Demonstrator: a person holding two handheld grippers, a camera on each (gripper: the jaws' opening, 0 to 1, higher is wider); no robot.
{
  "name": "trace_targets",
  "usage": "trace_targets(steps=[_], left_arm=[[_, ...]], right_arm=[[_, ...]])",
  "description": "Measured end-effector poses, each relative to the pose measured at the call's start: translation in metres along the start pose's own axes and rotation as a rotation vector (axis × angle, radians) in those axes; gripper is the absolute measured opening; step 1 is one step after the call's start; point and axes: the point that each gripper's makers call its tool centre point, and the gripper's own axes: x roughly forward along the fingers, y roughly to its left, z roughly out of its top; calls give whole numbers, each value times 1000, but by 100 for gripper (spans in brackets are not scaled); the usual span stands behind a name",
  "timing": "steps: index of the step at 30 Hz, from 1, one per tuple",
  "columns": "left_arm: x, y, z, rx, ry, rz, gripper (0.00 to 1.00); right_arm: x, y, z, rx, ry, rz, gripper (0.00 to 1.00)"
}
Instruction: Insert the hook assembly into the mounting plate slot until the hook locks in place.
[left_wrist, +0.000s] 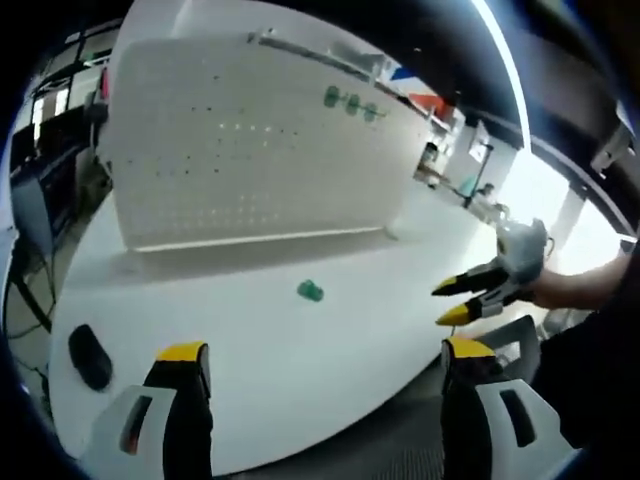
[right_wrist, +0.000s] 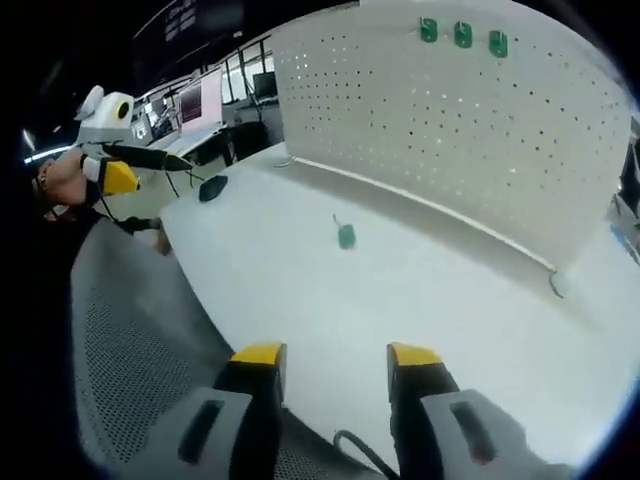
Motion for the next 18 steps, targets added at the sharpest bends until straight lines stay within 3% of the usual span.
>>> trace_targets(steps=[2, 7, 18], left_arm=[[0, 1, -1, -2, 4, 3, 98], [-1, 4, -7, -16, 22, 13, 97], [-2, 15, -14, -40, 36, 37, 95]], right_arm=[[8, 3, 4, -20, 2, 15, 36], [30, 3, 21, 72, -49, 46, 33], [84, 9, 48, -88, -3, 121, 29]])
